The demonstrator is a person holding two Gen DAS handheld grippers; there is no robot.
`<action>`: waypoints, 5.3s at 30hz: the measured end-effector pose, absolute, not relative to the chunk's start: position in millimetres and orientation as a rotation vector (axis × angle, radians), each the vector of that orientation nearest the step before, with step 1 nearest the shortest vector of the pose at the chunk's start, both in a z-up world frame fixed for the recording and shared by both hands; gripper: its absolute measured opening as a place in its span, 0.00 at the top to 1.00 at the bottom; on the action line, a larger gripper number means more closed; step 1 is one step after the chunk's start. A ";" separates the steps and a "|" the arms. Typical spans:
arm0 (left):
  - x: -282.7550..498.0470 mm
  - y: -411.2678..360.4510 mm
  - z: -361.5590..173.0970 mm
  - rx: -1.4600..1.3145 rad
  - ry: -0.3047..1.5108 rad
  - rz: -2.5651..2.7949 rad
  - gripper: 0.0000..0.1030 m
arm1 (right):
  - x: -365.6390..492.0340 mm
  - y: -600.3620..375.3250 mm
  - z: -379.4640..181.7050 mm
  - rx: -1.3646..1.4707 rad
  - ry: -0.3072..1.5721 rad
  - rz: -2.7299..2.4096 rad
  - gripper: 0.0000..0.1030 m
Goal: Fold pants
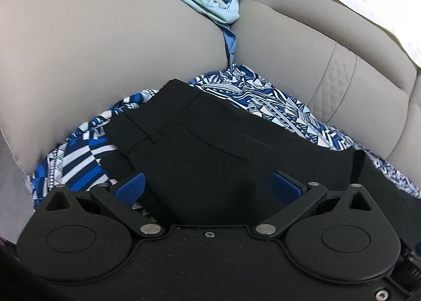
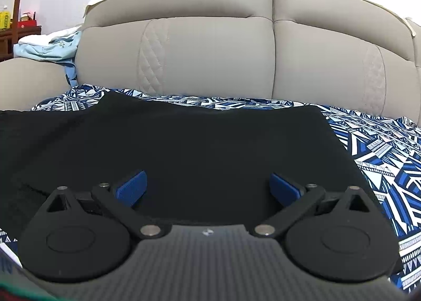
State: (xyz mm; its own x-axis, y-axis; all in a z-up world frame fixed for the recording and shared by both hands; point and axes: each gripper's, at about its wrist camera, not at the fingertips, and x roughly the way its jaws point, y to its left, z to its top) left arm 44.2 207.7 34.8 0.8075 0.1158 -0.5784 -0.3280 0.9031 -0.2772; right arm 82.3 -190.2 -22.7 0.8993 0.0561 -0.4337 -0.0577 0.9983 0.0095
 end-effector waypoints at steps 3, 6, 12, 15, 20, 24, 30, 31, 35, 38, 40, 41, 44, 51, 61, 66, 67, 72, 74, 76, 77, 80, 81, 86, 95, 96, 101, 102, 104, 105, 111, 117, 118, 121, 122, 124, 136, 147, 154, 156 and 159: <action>36.2 210.0 30.7 -0.378 0.565 0.250 0.01 | 82.0 -190.7 -23.0 -0.005 0.447 0.064 0.00; 28.0 217.5 24.7 -0.440 0.555 0.243 0.01 | 82.0 -190.6 -23.2 -0.006 0.446 0.065 0.00; 21.7 235.4 9.5 -0.561 0.551 0.223 0.05 | 81.8 -190.7 -23.4 -0.011 0.445 0.069 0.00; 27.1 240.4 9.6 -0.557 0.546 0.237 0.10 | 82.4 -189.7 -23.5 -0.010 0.445 0.067 0.00; 36.8 253.6 7.3 -0.606 0.518 0.268 0.24 | 82.0 -190.8 -23.6 -0.009 0.443 0.075 0.00; 44.3 261.9 2.0 -0.619 0.482 0.277 0.23 | 82.1 -190.7 -23.6 -0.011 0.443 0.076 0.00; 63.4 257.3 -1.9 -0.546 0.447 0.333 0.12 | 81.3 -191.8 -23.6 -0.013 0.442 0.080 0.00; 66.6 255.9 -1.5 -0.547 0.444 0.338 0.09 | 81.4 -191.7 -23.6 -0.013 0.441 0.081 0.00; 74.0 251.8 0.4 -0.531 0.450 0.401 0.41 | 81.2 -192.3 -23.3 -0.012 0.441 0.083 0.00; 68.5 255.3 0.6 -0.543 0.456 0.430 0.52 | 81.3 -192.3 -23.3 -0.012 0.441 0.083 0.00; 65.7 260.2 -0.9 -0.576 0.445 0.411 0.46 | 81.4 -192.3 -23.2 -0.013 0.441 0.083 0.00; 65.5 261.5 -2.0 -0.589 0.433 0.398 0.34 | 81.4 -192.2 -23.3 -0.012 0.441 0.083 0.00; 70.2 257.1 -1.9 -0.596 0.419 0.395 0.27 | 81.5 -192.4 -22.9 -0.015 0.443 0.086 0.00; 69.9 255.4 8.0 -0.559 0.457 0.493 0.77 | 81.5 -194.4 -22.4 -0.024 0.445 0.112 0.00; 65.9 221.6 62.9 -0.425 0.368 0.387 0.86 | 82.5 -194.9 -19.9 -0.052 0.466 0.187 0.00; 67.3 188.9 90.4 -0.360 0.314 0.284 0.86 | 69.0 -200.6 -16.0 -0.054 0.423 0.173 0.00; 67.8 181.0 95.8 -0.351 0.304 0.260 0.86 | 66.5 -203.4 -15.2 -0.054 0.415 0.167 0.00; 75.6 135.5 116.5 -0.311 0.267 0.127 0.86 | 62.8 -212.7 -11.7 -0.093 0.419 0.128 0.00; 79.0 110.9 123.6 -0.276 0.258 0.062 0.86 | 58.9 -218.7 -6.6 -0.095 0.402 0.094 0.00; 81.7 85.6 130.0 -0.239 0.249 -0.005 0.86 | 55.1 -229.8 1.3 -0.083 0.391 0.071 0.00; 83.1 72.8 132.9 -0.225 0.245 -0.038 0.86 | 54.3 -236.9 6.5 -0.078 0.396 0.064 0.00; 86.0 33.1 139.7 -0.208 0.245 -0.141 0.86 | 56.4 -260.6 23.8 -0.083 0.425 0.079 0.00; 88.5 20.1 140.3 -0.202 0.251 -0.176 0.86 | 57.2 -269.0 29.5 -0.092 0.426 0.084 0.00; 92.3 -59.4 123.0 -0.120 0.323 -0.331 0.86 | 66.7 -325.0 43.8 -0.026 0.410 -0.005 0.00; 75.4 -145.7 61.5 0.072 0.502 -0.498 0.84 | 75.0 -385.3 36.9 0.241 0.425 -0.083 0.00; 70.2 -151.9 57.4 0.102 0.508 -0.509 0.83 | 74.9 -385.6 35.2 0.264 0.430 -0.070 0.00; 44.3 -165.2 46.7 0.179 0.542 -0.616 0.65 | 75.3 -385.5 32.4 0.381 0.438 0.083 0.00; 37.7 -161.6 47.8 0.164 0.544 -0.648 0.64 | 74.9 -382.9 32.1 0.394 0.438 0.111 0.00; 27.3 -152.5 52.1 0.138 0.549 -0.686 0.56 | 77.5 -378.4 31.2 0.418 0.452 0.159 0.00; 20.2 -147.3 54.5 0.136 0.550 -0.697 0.55 | 78.6 -375.5 30.5 0.425 0.462 0.175 0.00; 0.5 -92.3 79.1 0.096 0.515 -0.637 0.54 | 80.9 -348.4 21.6 0.393 0.534 0.215 0.00; 6.5 -36.5 85.1 0.122 0.468 -0.395 0.77 | 56.2 -308.1 2.1 0.392 0.578 0.248 0.00; 8.1 -32.4 80.7 0.137 0.478 -0.369 0.77 | 51.4 -300.4 -1.1 0.387 0.580 0.249 0.01; 15.1 -24.1 60.6 0.125 0.541 -0.324 0.77 | 36.0 -278.2 -4.0 0.326 0.557 0.265 0.08; 18.3 -21.0 52.5 0.116 0.575 -0.312 0.77 | 34.3 -273.1 -4.4 0.322 0.553 0.274 0.10; 23.1 -16.3 36.6 0.088 0.629 -0.294 0.77 | 35.7 -269.8 -5.6 0.354 0.542 0.285 0.16; 20.3 -19.7 31.6 0.006 0.633 -0.346 0.76 | 67.1 -274.7 -7.1 0.429 0.508 0.193 0.70; 57.2 -23.0 68.4 -0.004 0.560 -0.312 0.76 | 39.6 -278.8 -4.5 0.181 0.454 -0.042 0.70; 107.2 -37.3 63.3 0.044 0.581 -0.204 0.76 | 38.1 -282.1 8.2 0.081 0.383 -0.179 0.22; 120.4 -38.9 63.9 0.065 0.575 -0.181 0.76 | 40.8 -284.5 17.6 0.054 0.339 -0.169 0.15; 141.1 -39.8 62.6 0.078 0.589 -0.152 0.73 | 62.6 -288.2 31.7 0.023 0.344 -0.045 0.02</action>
